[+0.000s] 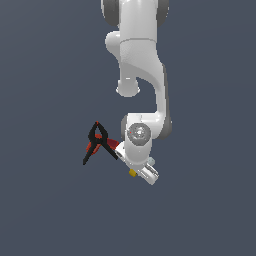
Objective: Pick up a designated object from a clutter of objects.
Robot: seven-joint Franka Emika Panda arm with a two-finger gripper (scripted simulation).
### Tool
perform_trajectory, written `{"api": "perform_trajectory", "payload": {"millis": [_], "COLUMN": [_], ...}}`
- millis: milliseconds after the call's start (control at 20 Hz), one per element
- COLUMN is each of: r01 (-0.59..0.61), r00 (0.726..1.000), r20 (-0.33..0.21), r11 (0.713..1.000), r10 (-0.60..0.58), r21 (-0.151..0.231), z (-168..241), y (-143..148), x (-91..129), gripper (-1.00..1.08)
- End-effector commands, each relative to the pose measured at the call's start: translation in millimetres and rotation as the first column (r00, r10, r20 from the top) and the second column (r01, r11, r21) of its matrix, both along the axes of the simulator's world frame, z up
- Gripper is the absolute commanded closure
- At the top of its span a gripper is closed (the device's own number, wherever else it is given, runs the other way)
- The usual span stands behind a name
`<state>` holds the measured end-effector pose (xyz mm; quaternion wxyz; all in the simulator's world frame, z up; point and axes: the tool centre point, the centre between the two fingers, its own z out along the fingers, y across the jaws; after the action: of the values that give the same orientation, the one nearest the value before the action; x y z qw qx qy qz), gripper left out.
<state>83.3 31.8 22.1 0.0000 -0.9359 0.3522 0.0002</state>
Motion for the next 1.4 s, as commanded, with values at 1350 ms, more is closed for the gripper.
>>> {"api": "perform_trajectory", "payload": {"millis": [1350], "r01": [0.001], "r00": [1.0], "r20": [0.001], "r11": [1.0], "r10": [-0.001], "r21": [-0.001], "z": [154.0], "y": [54.6], "x": [-2.6], "gripper": [1.08]}}
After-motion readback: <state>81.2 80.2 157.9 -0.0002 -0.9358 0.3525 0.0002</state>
